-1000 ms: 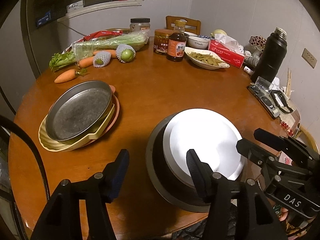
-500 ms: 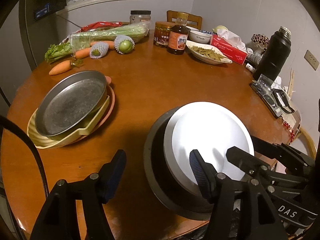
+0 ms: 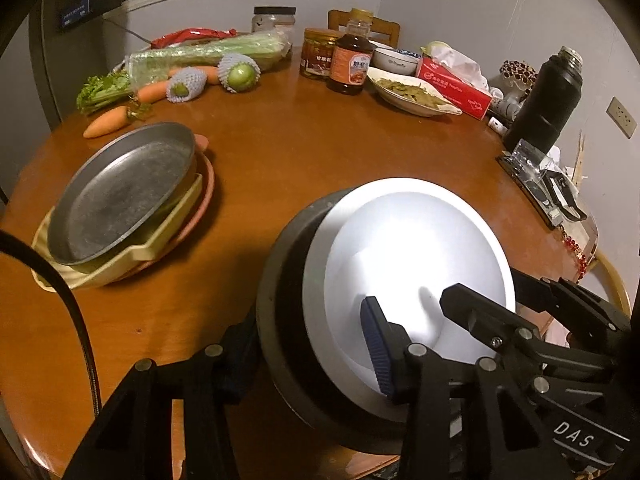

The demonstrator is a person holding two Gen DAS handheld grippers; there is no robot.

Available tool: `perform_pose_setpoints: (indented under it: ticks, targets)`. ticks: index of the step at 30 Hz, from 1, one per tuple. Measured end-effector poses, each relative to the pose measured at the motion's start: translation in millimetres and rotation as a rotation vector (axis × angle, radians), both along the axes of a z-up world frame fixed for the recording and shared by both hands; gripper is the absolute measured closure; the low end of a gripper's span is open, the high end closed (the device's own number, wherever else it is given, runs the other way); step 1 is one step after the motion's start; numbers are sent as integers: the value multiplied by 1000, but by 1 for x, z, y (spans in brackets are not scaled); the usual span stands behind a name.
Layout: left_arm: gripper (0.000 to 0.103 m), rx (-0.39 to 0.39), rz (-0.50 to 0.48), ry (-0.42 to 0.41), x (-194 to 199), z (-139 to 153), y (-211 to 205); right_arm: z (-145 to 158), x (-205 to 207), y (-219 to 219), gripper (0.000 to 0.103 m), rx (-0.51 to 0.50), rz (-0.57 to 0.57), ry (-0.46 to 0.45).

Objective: Organize plates and bowls
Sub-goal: 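Grasp the steel bowl rim with the left gripper while the right holds it, then carry the steel bowl with both grippers and lower it onto the grey pan stack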

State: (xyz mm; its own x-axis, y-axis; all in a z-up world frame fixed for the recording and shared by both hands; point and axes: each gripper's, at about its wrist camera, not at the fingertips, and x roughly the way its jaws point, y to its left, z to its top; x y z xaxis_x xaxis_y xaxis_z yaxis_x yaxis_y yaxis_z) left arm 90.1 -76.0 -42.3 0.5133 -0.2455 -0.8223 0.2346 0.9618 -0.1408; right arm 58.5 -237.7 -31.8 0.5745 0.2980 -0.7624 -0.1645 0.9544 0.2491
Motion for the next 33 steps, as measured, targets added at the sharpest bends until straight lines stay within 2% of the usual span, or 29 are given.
perform_pose_setpoints:
  ticks: [16, 33]
  targets:
    - [57, -23, 69, -89, -10, 41, 45, 40, 0, 40, 49, -2, 51, -85]
    - [57, -14, 166, -164, 0, 73, 109, 75, 24, 102, 49, 5, 139, -164]
